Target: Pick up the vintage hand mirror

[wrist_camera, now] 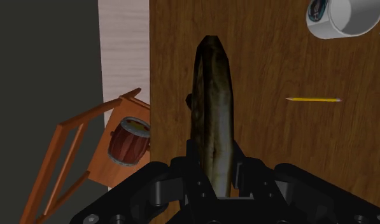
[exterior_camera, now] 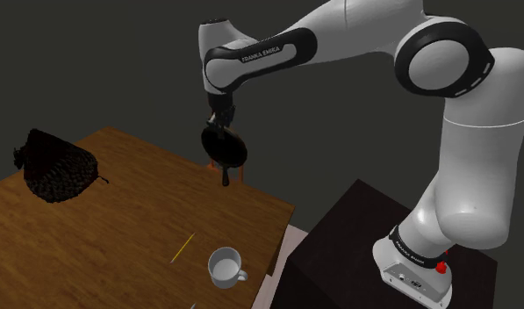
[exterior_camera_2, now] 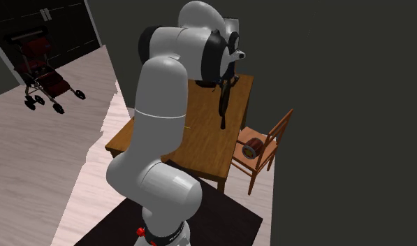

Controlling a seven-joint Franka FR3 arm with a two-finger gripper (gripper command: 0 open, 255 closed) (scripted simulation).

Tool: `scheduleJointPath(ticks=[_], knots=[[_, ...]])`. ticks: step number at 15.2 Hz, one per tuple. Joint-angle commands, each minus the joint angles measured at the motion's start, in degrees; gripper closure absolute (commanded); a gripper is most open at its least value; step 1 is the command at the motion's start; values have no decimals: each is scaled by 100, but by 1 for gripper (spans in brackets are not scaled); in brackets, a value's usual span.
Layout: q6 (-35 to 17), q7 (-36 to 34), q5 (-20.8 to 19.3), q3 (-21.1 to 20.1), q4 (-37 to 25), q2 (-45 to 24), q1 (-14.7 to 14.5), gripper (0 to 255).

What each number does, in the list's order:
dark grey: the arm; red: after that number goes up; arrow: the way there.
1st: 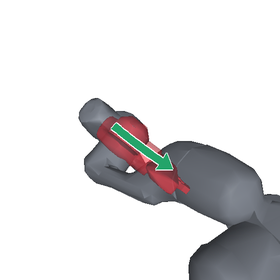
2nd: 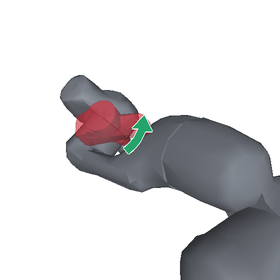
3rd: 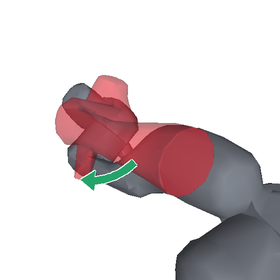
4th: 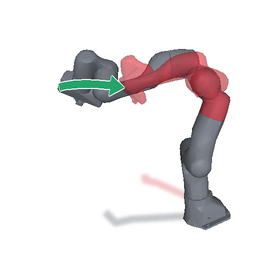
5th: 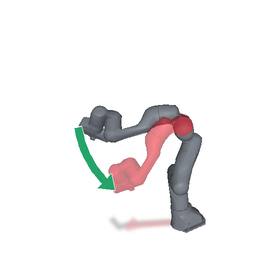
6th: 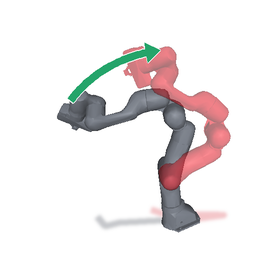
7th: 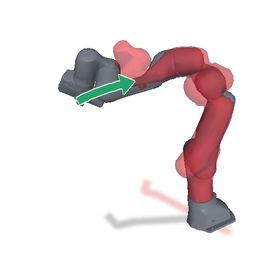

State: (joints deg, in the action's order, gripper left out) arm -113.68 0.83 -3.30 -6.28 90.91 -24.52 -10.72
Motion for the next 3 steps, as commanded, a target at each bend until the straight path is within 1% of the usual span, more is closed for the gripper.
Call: scheduleJointPath(ticks=[1, 3], knots=[[120, -1, 8, -5, -54, 69, -2, 255], [131, -1, 8, -5, -61, 72, -2, 255]])
